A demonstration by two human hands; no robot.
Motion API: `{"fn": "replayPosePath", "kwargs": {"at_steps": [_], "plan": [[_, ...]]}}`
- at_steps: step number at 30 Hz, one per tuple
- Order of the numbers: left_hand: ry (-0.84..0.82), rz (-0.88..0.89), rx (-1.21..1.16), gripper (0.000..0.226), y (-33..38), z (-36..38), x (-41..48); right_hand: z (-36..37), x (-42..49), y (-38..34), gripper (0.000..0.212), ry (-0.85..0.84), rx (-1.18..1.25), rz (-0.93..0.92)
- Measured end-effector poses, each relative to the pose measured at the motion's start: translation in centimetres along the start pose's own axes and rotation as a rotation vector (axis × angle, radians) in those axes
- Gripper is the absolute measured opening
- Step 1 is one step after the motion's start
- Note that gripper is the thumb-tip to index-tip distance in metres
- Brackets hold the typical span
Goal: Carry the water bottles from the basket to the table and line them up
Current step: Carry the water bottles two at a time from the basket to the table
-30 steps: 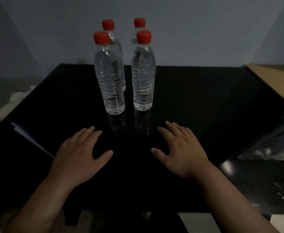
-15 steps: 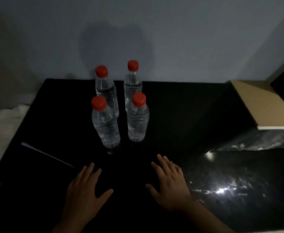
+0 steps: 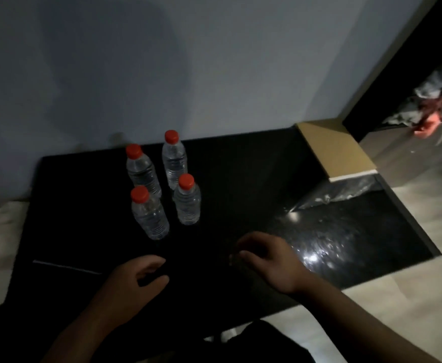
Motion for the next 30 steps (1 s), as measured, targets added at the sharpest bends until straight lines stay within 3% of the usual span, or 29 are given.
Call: {"fn": "replayPosePath", "kwargs": {"at_steps": [2, 5, 8, 12, 20, 28, 30], "plan": [[-0.072, -0.022, -0.121, 0.027, 1.7, -0.4, 0.1, -2.3, -2.7, 0.5, 0.018, 0.135, 0.151, 0.034], [-0.135, -0.003, -0.243, 0.064, 4.2, 0.0, 0.9, -4.8, -6.3, 1.9, 0.021, 0.269, 0.298, 0.118], [-0.128, 0.055, -0.309, 0.064, 7.2, 1.2, 2.0, -6.5, -8.4, 3.1, 0.017, 0.337, 0.329, 0.159], [-0.209, 0.115, -0.312, 0.084, 10.6, 4.0, 3.5, -8.0, -9.2, 4.8, 0.016, 0.441, 0.356, 0.176], [-0.29, 0.265, -0.085, 0.041, 18.7, 11.1, 4.9, -13.2, -11.0, 9.2, 0.013, 0.512, 0.425, 0.183], [-0.362, 0.312, 0.1, 0.025, 27.7, 23.3, 6.6, -22.5, -16.8, 17.5, 0.011, 0.659, 0.517, 0.186], [-0.379, 0.312, 0.137, 0.031, 29.7, 26.7, 7.3, -24.9, -18.7, 20.2, 0.012, 0.674, 0.541, 0.207]]}}
Point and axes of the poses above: each hand's wrist, its own x-axis towards the middle knuckle, its own z-axis out of the palm, y = z × x, the point moved 6 cm from there along x, towards the middle knuckle, and after that the axes turned 2 degrees about z, right-handed, at the moved point
